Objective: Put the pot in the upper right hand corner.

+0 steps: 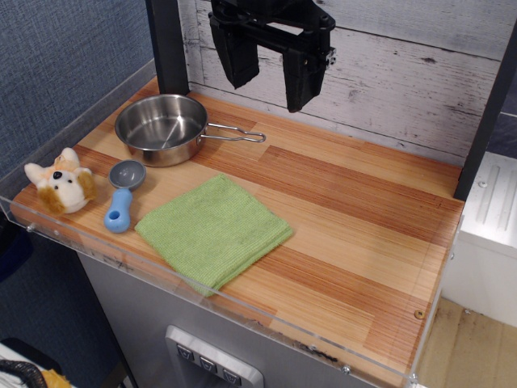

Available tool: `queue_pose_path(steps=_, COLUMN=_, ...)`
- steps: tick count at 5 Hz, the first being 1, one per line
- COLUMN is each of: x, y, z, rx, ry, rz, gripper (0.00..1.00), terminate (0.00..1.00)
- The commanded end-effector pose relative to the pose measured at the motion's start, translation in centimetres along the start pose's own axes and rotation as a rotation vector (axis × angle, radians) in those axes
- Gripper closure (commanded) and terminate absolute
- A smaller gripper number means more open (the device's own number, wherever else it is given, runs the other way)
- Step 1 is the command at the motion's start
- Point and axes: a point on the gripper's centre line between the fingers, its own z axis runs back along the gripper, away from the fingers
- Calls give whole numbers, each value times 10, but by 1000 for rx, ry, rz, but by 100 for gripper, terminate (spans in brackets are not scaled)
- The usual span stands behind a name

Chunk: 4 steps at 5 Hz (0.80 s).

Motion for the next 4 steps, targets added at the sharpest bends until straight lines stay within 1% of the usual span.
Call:
queue_pose_path(steps=1, x=0, y=0, z=0, rx=0, ry=0, rz=0, gripper=0, terminate=0)
queue_pose_path(steps=2, x=-6, y=46, z=7, rx=-19, ry=35, rz=-119, gripper=0, terminate=0)
queue_pose_path(steps=3, x=-10, y=78, z=6, rx=-17, ry=53, rz=-231, gripper=0, terminate=0)
queue_pose_path(steps=4, x=-21, y=107, z=7, rx=-22, ry=49, rz=-360, gripper=0, terminate=0)
